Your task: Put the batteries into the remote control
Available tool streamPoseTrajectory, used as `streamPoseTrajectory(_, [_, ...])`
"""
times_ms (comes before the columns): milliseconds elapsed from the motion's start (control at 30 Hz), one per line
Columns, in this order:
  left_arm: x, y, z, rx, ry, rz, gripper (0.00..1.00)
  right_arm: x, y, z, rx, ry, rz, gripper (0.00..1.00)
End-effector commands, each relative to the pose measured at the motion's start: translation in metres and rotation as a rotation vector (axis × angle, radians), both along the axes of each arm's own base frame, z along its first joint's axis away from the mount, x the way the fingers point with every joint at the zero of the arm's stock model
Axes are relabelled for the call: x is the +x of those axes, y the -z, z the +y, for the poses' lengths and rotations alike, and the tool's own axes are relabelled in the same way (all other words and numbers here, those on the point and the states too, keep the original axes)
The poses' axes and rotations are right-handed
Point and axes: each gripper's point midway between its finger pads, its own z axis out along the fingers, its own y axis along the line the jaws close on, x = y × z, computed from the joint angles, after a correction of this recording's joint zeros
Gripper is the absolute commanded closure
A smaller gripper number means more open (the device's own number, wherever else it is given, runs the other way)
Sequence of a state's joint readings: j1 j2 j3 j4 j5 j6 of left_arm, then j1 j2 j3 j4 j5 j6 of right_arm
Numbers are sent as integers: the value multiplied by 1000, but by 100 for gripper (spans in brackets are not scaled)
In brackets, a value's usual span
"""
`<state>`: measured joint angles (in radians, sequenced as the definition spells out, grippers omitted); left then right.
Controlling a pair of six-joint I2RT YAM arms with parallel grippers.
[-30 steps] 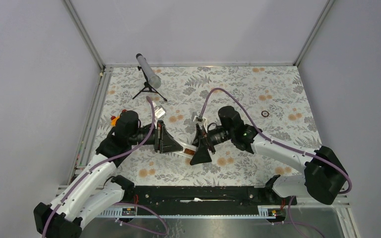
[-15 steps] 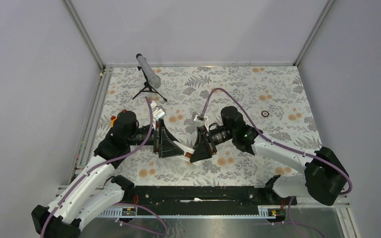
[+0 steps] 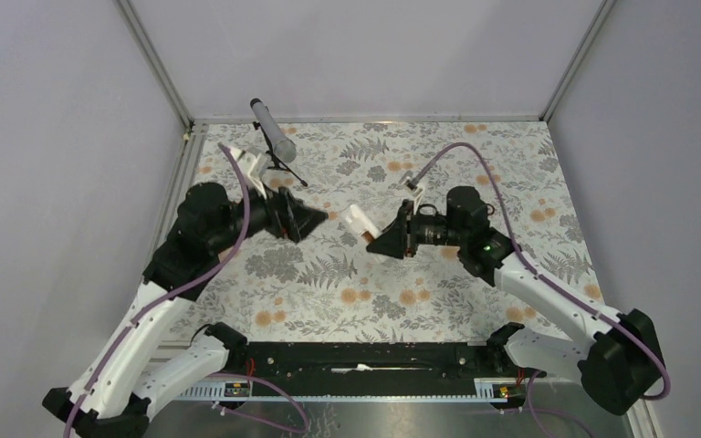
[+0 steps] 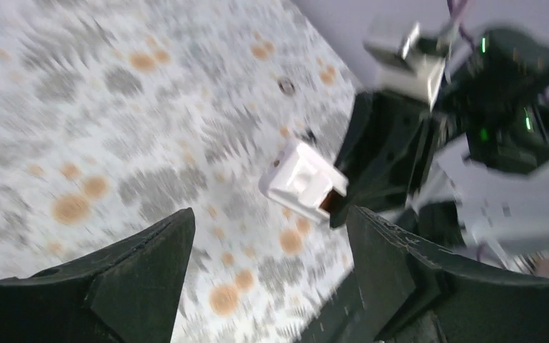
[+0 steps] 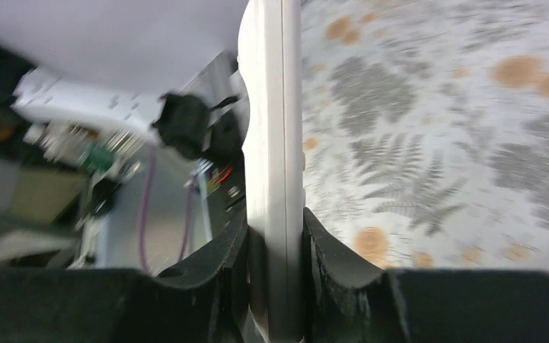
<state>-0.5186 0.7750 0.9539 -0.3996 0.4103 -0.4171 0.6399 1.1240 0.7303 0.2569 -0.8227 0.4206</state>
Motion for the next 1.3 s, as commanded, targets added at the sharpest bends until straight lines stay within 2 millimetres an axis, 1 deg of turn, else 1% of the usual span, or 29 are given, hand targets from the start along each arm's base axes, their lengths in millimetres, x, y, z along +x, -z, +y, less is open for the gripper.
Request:
streamPoseTrajectory(0, [65,-54,14,53,-248,-123,17,53,8,-35,-89,378,-7,98])
streamPoseTrajectory(67, [87,-62,0,71,-260,-113,17,67,17,-51,-143,504,8,98])
streamPoseTrajectory(100, [98,-74,-6,68,-273,-125,17,73,22,-60,-170,566,24,97])
streamPoseTrajectory(167, [122,-80,-19,82,-315,-125,17,82,39,-81,-241,696,74,98])
streamPoseTrajectory(200, [140,-76,-28,101,-342,-112,17,84,45,-88,-261,743,93,98])
streamPoseTrajectory(267, [167,-71,-48,140,-368,-112,17,86,54,-99,-285,806,121,98])
streamPoseTrajectory(333, [191,-65,-71,188,-388,-127,18,85,61,-105,-294,834,138,98])
streamPoseTrajectory(400, [215,-55,-93,240,-416,-139,18,83,68,-109,-306,854,151,98])
streamPoseTrajectory(500, [249,-36,-121,311,-461,-164,18,81,79,-119,-337,899,181,98])
streamPoseTrajectory(533, [258,-30,-130,339,-472,-176,18,82,82,-125,-352,933,187,98])
streamPoseTrajectory(567, [268,-21,-138,366,-478,-179,18,82,87,-129,-368,952,196,98])
streamPoseTrajectory(633, [287,-4,-149,404,-493,-177,18,79,94,-133,-386,967,218,98])
streamPoseTrajectory(667, [295,1,-153,415,-503,-185,18,77,98,-133,-389,960,228,98])
streamPoseTrajectory(700, [303,20,-157,448,-508,-180,18,76,100,-132,-389,957,237,98])
streamPoseTrajectory(733, [308,26,-158,461,-514,-186,18,74,103,-133,-395,954,244,98])
streamPoseTrajectory(767, [314,40,-162,482,-506,-188,18,73,105,-133,-396,952,250,98])
streamPoseTrajectory(800, [319,50,-164,490,-499,-193,18,72,108,-133,-398,950,255,98])
streamPoseTrajectory(900, [336,75,-169,463,-473,-175,17,69,110,-132,-396,942,264,98])
streamPoseTrajectory(1000, [355,91,-170,372,-488,-133,17,67,110,-132,-391,935,270,98])
streamPoseTrajectory(1033, [361,93,-171,342,-493,-127,17,66,110,-131,-389,934,275,98])
streamPoseTrajectory(1133, [381,103,-165,247,-548,-92,17,64,110,-130,-378,928,290,98])
streamPoseTrajectory(1267, [410,122,-152,43,-580,42,19,61,111,-129,-366,926,312,98])
